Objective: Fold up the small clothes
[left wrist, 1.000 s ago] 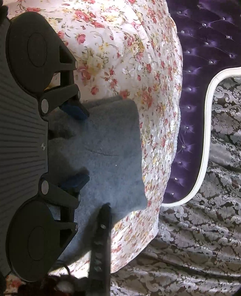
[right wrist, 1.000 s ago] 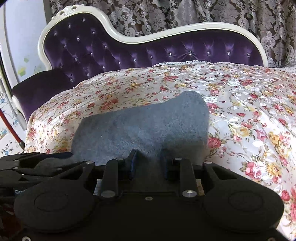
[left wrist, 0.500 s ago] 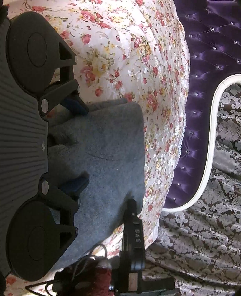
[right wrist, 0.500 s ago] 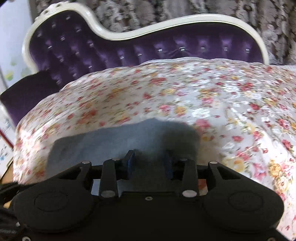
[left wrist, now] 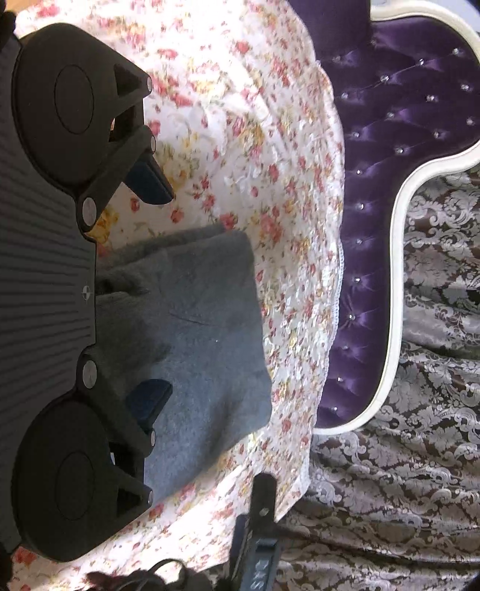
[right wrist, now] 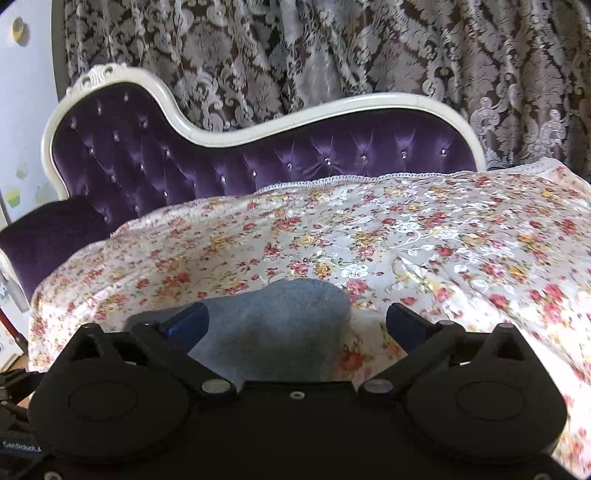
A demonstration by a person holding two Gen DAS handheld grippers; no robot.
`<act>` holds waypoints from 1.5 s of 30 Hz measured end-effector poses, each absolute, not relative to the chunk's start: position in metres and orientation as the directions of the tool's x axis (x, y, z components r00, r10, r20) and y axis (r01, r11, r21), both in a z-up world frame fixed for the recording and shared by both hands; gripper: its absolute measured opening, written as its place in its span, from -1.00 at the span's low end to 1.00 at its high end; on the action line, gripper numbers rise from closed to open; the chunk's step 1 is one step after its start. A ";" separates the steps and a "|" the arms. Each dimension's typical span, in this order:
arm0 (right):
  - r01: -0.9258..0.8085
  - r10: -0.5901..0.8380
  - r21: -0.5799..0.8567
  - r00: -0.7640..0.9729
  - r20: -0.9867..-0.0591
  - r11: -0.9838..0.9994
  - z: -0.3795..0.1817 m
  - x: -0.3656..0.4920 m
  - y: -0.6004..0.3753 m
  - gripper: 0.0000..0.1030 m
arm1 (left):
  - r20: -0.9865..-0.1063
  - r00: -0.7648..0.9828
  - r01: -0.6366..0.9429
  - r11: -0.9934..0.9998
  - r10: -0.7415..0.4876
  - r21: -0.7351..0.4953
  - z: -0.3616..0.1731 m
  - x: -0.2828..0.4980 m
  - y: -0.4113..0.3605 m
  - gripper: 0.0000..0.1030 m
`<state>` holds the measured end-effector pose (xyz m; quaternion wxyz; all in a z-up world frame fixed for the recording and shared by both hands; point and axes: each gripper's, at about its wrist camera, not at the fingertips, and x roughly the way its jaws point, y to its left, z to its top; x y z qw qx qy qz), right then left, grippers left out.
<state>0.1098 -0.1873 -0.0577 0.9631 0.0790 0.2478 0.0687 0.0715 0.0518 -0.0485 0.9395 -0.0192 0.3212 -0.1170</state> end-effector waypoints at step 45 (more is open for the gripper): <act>0.004 0.064 0.126 0.844 -0.532 0.992 -0.047 -0.046 -0.141 0.99 | -0.665 0.746 0.055 0.997 -0.011 0.045 -0.007 -0.029 0.040 0.99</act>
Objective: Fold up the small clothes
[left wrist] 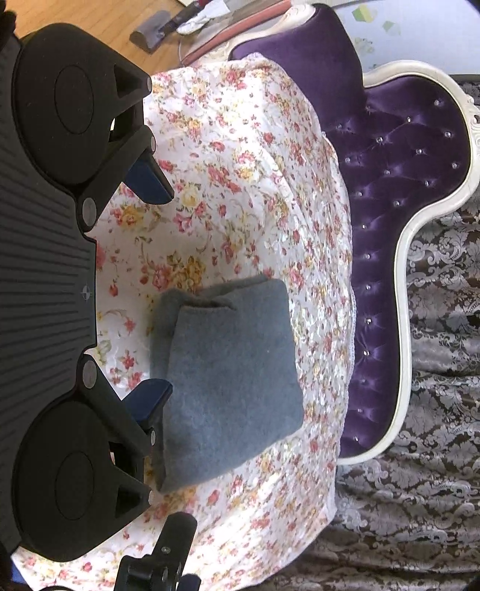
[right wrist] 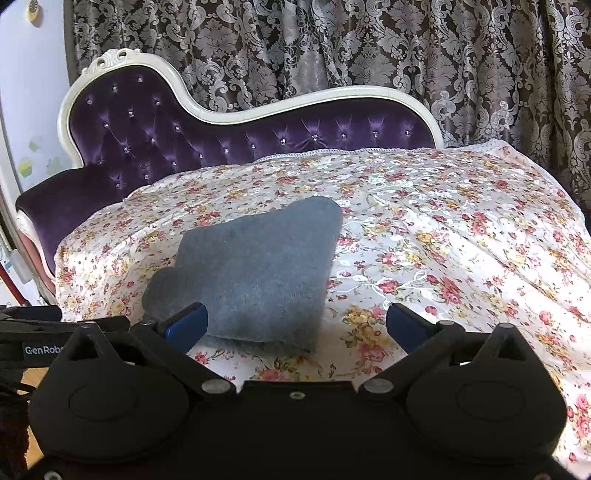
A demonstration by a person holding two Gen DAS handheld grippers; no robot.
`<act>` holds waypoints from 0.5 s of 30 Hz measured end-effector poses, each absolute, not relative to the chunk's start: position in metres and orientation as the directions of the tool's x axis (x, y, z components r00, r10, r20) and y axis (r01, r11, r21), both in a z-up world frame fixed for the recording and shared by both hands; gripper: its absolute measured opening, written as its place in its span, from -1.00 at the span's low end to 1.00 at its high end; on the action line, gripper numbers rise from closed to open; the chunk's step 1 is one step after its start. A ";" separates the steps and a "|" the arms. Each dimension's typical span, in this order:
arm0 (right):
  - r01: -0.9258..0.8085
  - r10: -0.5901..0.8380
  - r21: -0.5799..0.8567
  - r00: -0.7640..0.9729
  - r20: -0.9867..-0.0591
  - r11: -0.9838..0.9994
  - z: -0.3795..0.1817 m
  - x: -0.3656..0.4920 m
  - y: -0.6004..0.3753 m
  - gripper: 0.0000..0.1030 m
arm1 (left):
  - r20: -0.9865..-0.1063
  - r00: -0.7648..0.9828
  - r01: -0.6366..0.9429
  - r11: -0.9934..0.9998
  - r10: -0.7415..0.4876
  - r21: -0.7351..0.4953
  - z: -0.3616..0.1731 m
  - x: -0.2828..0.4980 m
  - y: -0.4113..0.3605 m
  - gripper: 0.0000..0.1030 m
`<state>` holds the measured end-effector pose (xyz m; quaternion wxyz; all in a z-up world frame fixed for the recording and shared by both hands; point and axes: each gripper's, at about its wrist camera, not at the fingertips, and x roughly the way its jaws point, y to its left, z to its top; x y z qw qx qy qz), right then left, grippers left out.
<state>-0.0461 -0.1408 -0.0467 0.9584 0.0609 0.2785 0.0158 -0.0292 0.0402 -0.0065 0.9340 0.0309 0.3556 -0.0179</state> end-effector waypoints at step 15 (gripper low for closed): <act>0.068 0.043 0.161 0.801 -0.598 0.985 -0.045 -0.048 -0.140 0.99 | -0.681 0.731 0.059 0.998 -0.033 0.016 -0.006 -0.032 0.046 0.98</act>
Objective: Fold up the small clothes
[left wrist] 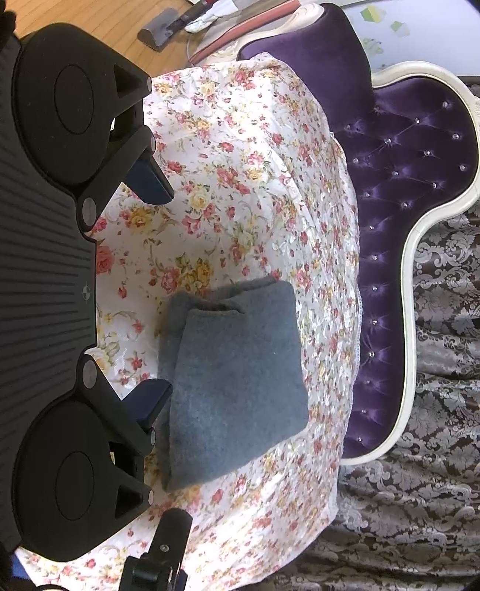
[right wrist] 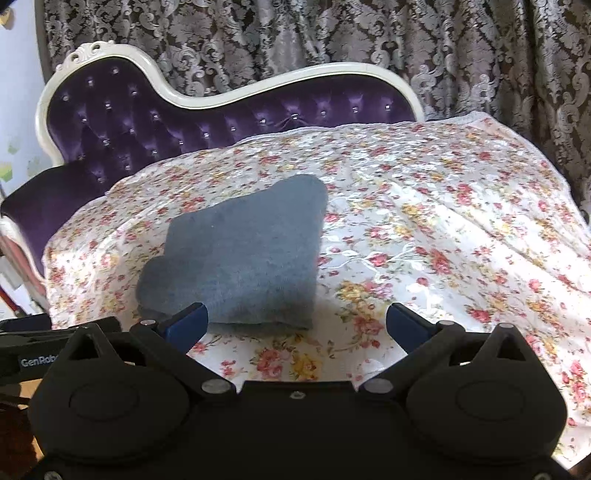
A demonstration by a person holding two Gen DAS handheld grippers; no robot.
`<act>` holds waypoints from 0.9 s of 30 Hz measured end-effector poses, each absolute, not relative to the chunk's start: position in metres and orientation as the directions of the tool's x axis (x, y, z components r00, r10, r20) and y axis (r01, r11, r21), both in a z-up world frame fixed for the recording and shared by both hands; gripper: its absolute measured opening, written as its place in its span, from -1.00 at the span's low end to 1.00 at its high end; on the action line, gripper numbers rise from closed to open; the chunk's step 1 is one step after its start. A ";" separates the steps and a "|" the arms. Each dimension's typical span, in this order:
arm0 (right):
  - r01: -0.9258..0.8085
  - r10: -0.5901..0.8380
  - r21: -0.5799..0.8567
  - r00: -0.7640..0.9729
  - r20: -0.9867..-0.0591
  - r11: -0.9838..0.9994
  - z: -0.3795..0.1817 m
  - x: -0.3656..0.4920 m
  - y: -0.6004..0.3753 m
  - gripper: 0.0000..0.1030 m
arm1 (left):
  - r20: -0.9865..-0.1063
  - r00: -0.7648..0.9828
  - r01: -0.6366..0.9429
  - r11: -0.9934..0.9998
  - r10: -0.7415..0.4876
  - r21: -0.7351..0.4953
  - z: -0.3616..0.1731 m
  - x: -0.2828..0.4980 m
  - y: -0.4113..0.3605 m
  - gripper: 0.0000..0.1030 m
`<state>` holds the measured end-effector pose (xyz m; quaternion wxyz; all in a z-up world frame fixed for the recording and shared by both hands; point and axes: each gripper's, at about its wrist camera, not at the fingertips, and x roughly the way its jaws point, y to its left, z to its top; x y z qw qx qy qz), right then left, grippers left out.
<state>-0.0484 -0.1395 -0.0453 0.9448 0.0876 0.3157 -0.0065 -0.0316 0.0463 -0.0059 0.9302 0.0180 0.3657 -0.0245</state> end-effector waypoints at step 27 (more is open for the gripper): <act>-0.040 0.150 0.194 0.789 -0.595 0.980 -0.048 -0.045 -0.125 0.99 | -0.728 0.683 0.059 0.998 -0.056 -0.022 -0.017 -0.028 0.051 0.98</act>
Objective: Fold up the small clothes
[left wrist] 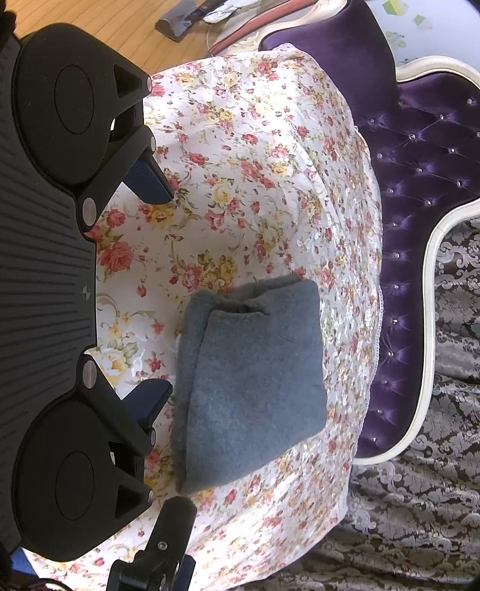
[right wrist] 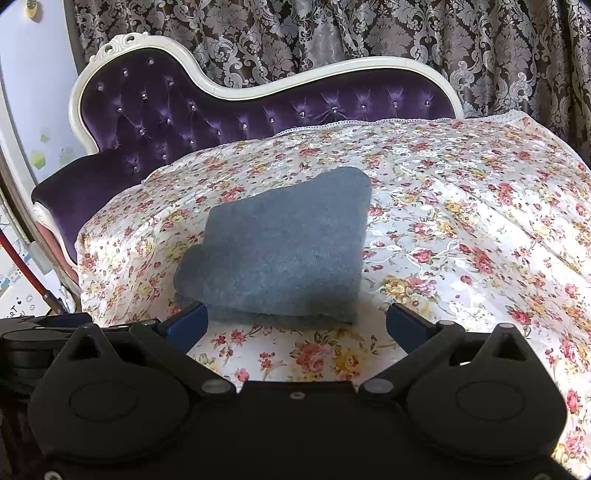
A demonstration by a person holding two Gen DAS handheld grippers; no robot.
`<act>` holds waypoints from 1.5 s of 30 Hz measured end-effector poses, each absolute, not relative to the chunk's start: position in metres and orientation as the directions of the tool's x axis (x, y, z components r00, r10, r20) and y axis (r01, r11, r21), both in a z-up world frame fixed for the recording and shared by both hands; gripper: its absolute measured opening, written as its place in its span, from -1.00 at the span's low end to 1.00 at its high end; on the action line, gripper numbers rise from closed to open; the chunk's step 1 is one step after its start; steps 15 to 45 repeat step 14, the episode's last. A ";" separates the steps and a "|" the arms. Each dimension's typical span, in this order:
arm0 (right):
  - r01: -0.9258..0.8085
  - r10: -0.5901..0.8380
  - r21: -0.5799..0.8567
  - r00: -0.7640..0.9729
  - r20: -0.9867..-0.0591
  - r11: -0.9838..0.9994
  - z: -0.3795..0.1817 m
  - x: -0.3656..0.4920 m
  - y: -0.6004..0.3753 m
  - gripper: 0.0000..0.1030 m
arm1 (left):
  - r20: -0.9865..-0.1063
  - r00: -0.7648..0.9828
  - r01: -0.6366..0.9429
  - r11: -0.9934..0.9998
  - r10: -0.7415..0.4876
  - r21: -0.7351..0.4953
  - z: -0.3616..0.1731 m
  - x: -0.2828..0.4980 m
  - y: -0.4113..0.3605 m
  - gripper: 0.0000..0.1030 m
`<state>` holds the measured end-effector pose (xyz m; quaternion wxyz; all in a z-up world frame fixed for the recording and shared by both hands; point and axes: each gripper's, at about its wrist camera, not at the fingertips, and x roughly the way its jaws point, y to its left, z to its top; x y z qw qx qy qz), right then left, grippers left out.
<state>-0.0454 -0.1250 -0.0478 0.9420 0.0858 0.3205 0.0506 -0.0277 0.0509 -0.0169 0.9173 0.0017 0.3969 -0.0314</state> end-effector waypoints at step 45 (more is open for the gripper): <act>-0.031 0.157 0.213 0.779 -0.607 0.977 -0.055 -0.042 -0.126 0.99 | -0.726 0.685 0.058 0.998 -0.058 -0.025 -0.020 -0.025 0.048 0.98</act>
